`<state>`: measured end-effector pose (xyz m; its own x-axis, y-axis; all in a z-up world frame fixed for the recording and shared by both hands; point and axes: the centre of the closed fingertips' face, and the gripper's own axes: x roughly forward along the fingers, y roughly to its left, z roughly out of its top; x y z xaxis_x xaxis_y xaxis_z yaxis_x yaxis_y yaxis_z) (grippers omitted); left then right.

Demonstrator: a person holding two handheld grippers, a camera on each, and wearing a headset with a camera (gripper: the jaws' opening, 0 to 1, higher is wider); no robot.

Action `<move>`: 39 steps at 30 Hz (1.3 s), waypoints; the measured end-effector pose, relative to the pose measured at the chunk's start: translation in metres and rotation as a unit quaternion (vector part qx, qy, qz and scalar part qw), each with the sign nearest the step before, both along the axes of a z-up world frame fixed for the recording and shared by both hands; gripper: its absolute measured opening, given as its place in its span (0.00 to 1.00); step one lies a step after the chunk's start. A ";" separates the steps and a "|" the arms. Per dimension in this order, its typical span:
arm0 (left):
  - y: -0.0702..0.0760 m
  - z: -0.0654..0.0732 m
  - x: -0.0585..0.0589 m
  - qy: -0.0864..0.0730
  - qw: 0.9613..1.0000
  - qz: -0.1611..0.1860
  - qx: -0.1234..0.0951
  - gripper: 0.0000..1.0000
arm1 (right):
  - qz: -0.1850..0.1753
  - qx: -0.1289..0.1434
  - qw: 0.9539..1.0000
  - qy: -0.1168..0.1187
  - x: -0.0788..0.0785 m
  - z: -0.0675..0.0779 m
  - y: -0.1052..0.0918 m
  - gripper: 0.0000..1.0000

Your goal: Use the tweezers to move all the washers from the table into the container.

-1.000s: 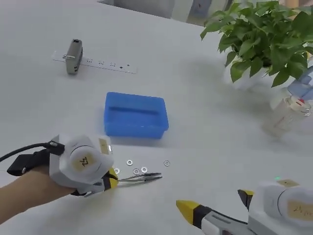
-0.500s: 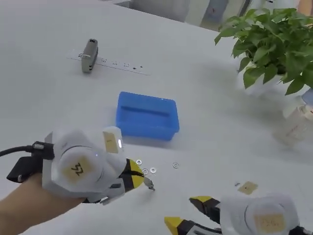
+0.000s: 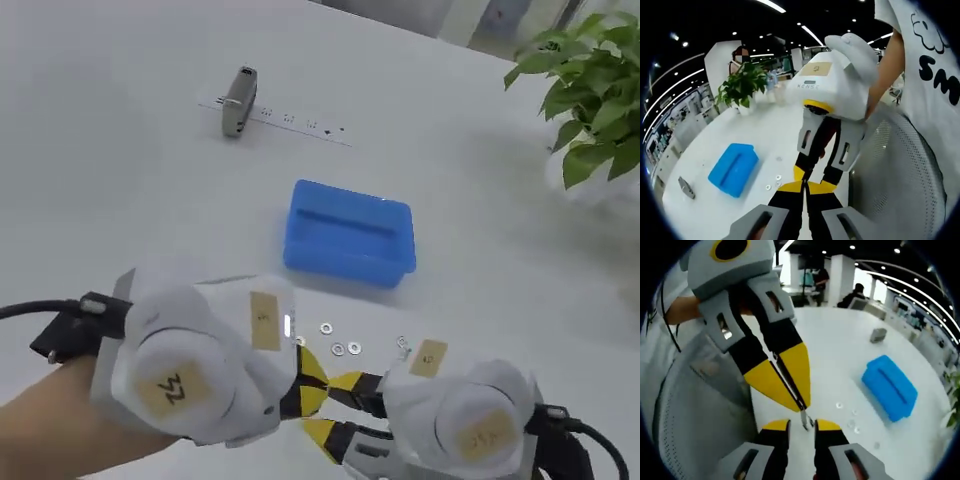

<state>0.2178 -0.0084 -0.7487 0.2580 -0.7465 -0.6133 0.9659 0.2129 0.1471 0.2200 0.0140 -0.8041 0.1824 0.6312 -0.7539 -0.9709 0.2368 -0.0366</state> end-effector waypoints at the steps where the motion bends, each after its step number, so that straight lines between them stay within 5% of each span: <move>1: -0.001 0.001 0.000 0.002 1.000 -0.005 0.003 0.00 | 0.014 -0.011 1.000 -0.008 0.001 -0.002 0.000 0.12; 4: -0.002 0.003 0.000 0.004 1.000 -0.021 0.005 0.00 | 0.030 -0.016 0.999 -0.032 0.005 -0.001 0.003 0.06; 14: 0.001 -0.003 -0.001 0.006 0.999 -0.038 0.008 0.00 | 0.040 -0.017 0.999 -0.031 0.006 -0.005 0.012 0.04; 18: 0.006 -0.002 0.001 -0.006 1.000 -0.015 0.000 0.00 | 0.038 -0.018 0.999 -0.029 0.006 -0.005 0.012 0.04; 22: 0.016 0.000 0.004 0.019 0.997 0.060 -0.034 0.05 | 0.038 -0.021 0.999 -0.027 0.007 -0.006 0.012 0.03; 23: 0.022 0.000 0.003 0.041 0.994 0.090 -0.048 0.10 | 0.036 -0.021 0.999 -0.026 0.008 -0.006 0.012 0.03; 25: 0.031 0.003 0.004 0.059 0.987 0.132 -0.072 0.17 | 0.029 -0.019 0.999 -0.024 0.011 -0.003 0.011 0.02; 28: 0.061 0.009 0.006 0.073 0.965 0.229 -0.104 0.20 | 0.012 -0.015 1.000 -0.015 0.015 0.000 0.009 0.02; 30: 0.086 0.006 0.006 0.072 0.949 0.290 -0.103 0.28 | -0.005 -0.007 1.000 -0.011 0.021 0.004 0.008 0.02; 33: 0.118 0.004 0.009 0.034 0.931 0.354 -0.081 0.39 | -0.030 0.007 1.000 -0.006 0.032 0.010 0.006 0.02; 36: 0.152 0.002 0.011 -0.014 0.907 0.417 -0.050 0.50 | -0.067 0.030 0.997 -0.006 0.049 0.016 0.006 0.02; 39: 0.166 0.002 0.011 -0.035 0.896 0.441 -0.024 0.54 | -0.107 0.061 0.992 0.008 0.066 0.022 0.007 0.02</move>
